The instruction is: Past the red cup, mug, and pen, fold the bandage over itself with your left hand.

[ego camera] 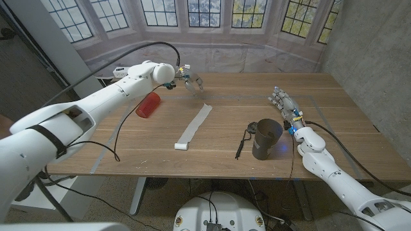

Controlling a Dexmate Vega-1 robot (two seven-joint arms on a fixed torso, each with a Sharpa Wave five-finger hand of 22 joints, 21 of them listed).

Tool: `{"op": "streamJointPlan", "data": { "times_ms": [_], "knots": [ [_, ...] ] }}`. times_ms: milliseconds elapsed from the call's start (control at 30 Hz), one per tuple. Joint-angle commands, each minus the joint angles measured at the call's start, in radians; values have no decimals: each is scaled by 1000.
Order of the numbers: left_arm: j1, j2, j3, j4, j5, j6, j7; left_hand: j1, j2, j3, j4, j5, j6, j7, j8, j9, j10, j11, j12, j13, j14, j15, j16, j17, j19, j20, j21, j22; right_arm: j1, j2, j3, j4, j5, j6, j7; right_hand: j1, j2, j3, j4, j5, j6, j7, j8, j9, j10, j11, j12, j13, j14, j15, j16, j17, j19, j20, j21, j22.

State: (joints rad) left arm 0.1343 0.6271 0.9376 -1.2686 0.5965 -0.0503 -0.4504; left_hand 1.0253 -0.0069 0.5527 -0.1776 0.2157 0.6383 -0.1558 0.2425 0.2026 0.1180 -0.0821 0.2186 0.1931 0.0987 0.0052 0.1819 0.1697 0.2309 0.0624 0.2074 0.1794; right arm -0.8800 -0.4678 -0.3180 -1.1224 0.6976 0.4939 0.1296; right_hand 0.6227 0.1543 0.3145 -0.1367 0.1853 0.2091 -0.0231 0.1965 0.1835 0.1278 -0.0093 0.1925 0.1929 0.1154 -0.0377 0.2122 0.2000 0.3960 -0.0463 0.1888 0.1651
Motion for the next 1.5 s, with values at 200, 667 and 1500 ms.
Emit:
{"op": "streamJointPlan", "data": {
  "times_ms": [200, 667, 1500],
  "knots": [
    [112, 25, -10, -122, 43, 77, 87, 23, -11, -16, 3, 8, 54, 7, 24, 6, 29, 0, 7, 3, 26, -2, 10, 3, 19, 0, 8, 2, -2, 2, 4, 23, 10, 16, 19, 11, 3, 3, -4, 0, 7, 3, 1, 6, 2, 5, 4, 2, 10, -31, 4, 3, 10, -51, 4, 2],
    [215, 68, -54, -196, 109, 130, 261, 45, -16, -32, 7, 15, 107, 37, 46, 16, 82, -10, 19, 5, 76, -19, 18, 4, 45, -9, 14, 3, 13, 11, 3, 50, 16, 22, 38, 12, 3, 2, -5, -1, 10, 5, 2, 6, 4, 6, 5, 2, 12, -31, 5, 3, 13, -50, 4, 3],
    [266, 36, -61, -192, 134, 158, 370, 53, -25, -51, 13, 20, 100, 35, 45, 22, 103, -11, 18, 8, 104, -25, 16, 5, 57, -16, 15, 4, -2, -12, 19, 50, 30, 19, 56, 13, 4, 2, -6, -2, 12, 6, 0, 6, 5, 9, 6, 2, 14, -32, 6, 4, 16, -49, 4, 3]
  ]
}}
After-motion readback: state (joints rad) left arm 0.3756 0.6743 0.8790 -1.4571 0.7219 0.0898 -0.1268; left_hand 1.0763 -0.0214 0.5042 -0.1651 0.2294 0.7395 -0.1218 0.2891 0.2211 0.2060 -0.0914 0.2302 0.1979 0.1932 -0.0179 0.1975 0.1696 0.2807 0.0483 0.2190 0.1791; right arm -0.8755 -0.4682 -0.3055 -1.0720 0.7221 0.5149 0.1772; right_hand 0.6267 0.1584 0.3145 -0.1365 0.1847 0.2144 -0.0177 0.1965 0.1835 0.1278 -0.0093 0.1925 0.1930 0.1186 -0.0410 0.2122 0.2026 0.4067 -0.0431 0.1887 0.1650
